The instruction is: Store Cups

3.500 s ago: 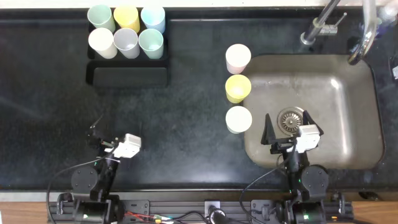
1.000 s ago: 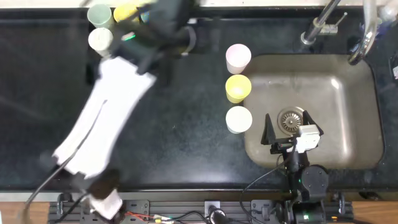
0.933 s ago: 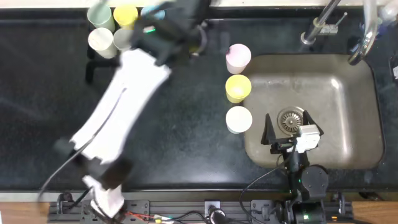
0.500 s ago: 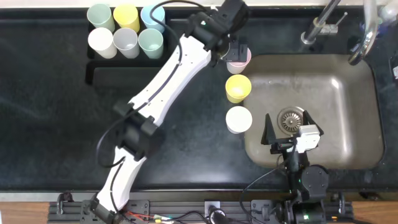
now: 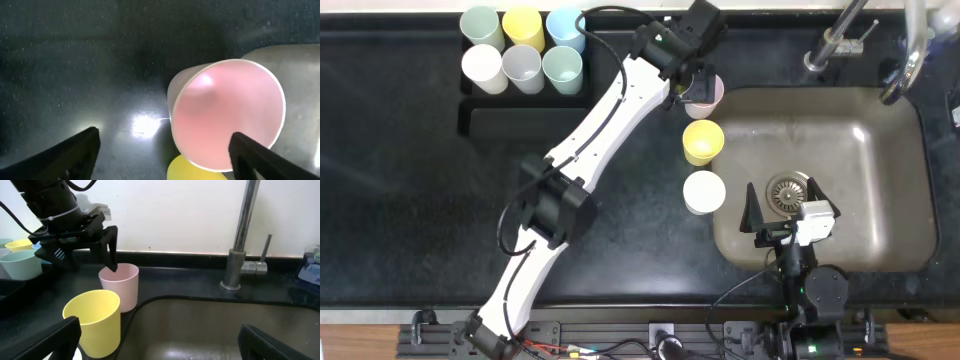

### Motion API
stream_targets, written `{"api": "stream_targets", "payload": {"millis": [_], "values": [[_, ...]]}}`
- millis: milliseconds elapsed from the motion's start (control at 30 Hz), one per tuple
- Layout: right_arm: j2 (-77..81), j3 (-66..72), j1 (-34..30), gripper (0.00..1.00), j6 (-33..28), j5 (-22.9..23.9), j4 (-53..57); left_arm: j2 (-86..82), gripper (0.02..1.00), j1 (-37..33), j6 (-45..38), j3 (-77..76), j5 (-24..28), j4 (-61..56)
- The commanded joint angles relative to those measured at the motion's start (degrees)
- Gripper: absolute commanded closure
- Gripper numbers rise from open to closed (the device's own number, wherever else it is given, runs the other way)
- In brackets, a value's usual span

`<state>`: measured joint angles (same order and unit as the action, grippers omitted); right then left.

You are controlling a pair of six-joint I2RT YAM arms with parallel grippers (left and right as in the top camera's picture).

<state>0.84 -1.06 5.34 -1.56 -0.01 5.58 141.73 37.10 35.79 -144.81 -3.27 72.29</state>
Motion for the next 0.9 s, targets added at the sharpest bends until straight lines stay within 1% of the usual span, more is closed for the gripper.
{"api": "stream_targets", "payload": {"millis": [33,133,167,233,300,400,433,533,600,667,767,900], "values": [[-0.6,0.5,0.3,0.003,-0.3,-0.4,-0.5,3.3,0.255,0.4,0.3,-1.9,-0.3,0.5],[-0.6,0.5,0.3,0.003,-0.3,-0.4,-0.5,3.7,0.373,0.4,0.3,-1.9,-1.2,-0.1],[-0.6,0.5,0.3,0.005,-0.3,-0.4,-0.5,3.7,0.441,0.4,0.3,-2.0,-1.6,-0.2],[-0.6,0.5,0.3,0.003,-0.3,-0.4,-0.5,3.7,0.546,0.4,0.3,-2.8,-1.8,-0.3],[-0.6,0.5,0.3,0.005,-0.3,-0.4,-0.5,3.7,0.678,0.4,0.3,-3.4,-1.6,-0.4],[-0.6,0.5,0.3,0.005,-0.3,-0.4,-0.5,3.7,0.928,0.4,0.3,-3.6,0.1,-1.5],[-0.6,0.5,0.3,0.003,-0.3,-0.4,-0.5,3.7,0.98,0.4,0.3,-3.6,0.7,-2.0],[-0.6,0.5,0.3,0.003,-0.3,-0.4,-0.5,3.5,0.982,0.6,0.3,-3.8,1.4,-2.8],[-0.6,0.5,0.3,0.003,-0.3,-0.4,-0.5,2.0,0.985,1.0,0.3,-3.8,0.3,-3.0],[-0.6,0.5,0.3,0.003,-0.3,-0.4,-0.5,-1.1,0.985,1.9,0.3,-3.8,-3.6,-3.0],[-0.6,0.5,0.3,0.005,-0.3,-0.4,-0.5,-7.6,0.985,3.2,0.3,-3.6,-11.0,-2.2],[-0.6,0.5,0.3,0.003,-0.3,-0.4,-0.5,-18.0,0.985,2.8,0.3,-1.3,-17.7,0.4]]}}
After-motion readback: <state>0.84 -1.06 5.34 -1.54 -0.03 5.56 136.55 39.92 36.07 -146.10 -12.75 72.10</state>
